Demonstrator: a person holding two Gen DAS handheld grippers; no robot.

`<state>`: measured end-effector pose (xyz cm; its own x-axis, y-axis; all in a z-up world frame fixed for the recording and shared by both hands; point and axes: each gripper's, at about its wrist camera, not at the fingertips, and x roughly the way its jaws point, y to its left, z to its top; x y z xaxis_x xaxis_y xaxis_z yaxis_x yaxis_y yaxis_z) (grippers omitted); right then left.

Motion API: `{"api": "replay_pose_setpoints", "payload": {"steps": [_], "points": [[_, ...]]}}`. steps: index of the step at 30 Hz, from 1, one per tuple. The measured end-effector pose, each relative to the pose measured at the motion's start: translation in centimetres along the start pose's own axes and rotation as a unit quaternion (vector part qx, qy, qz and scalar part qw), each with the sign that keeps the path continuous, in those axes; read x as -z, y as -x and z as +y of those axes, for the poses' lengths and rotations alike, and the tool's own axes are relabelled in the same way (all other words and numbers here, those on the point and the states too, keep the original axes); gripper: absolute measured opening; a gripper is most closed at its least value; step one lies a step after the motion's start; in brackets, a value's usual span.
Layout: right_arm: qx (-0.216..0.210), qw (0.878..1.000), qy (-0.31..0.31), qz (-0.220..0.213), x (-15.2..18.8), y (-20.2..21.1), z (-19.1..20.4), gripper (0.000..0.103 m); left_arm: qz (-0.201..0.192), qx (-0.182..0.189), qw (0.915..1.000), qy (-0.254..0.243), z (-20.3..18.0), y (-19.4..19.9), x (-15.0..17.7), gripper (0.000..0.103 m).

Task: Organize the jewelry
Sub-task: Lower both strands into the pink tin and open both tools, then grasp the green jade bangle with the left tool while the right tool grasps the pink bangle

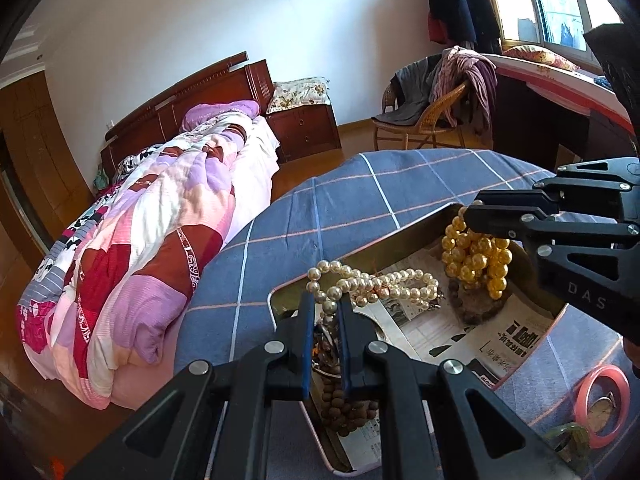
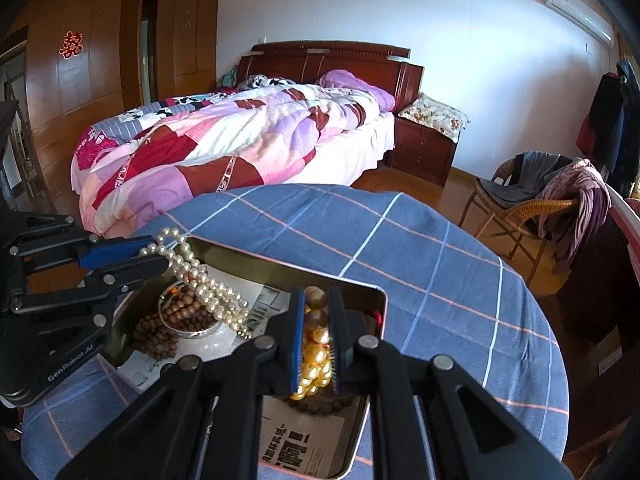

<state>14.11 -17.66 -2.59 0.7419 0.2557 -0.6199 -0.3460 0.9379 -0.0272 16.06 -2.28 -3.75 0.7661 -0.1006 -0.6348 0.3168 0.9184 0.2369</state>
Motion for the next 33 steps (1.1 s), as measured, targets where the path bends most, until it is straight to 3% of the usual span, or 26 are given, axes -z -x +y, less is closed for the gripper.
{"api": "replay_pose_setpoints", "payload": {"steps": [4,6,7,8,10,11,33], "points": [[-0.002,1.000,-0.002,0.010,0.2,-0.7,-0.3,0.013,0.007,0.003,1.0000,-0.001,-0.1,-0.8,0.2,0.010],[0.018,1.000,0.001,0.012,0.4,-0.9,-0.5,0.017,0.012,-0.005,0.9999,-0.008,-0.6,-1.0,0.4,0.011],[0.023,1.000,-0.003,0.008,0.5,-0.7,-0.8,0.034,0.013,-0.012,0.9998,-0.007,-0.6,-1.1,0.4,0.020],[0.017,1.000,-0.014,0.007,0.6,-0.6,-1.2,0.048,0.014,-0.020,0.9997,-0.003,-0.5,-1.1,0.5,0.042],[0.012,1.000,-0.027,0.010,1.0,-0.3,-1.9,0.047,0.004,-0.035,0.9994,0.004,-0.4,-0.6,0.8,0.074],[0.015,0.999,-0.027,0.010,1.2,-0.1,-2.0,0.047,-0.009,-0.034,0.9994,0.005,-0.4,0.0,1.0,0.074],[0.039,0.997,-0.061,0.024,9.9,7.2,-3.8,0.054,0.003,0.013,0.9999,0.002,-5.6,7.2,8.1,0.074]]}}
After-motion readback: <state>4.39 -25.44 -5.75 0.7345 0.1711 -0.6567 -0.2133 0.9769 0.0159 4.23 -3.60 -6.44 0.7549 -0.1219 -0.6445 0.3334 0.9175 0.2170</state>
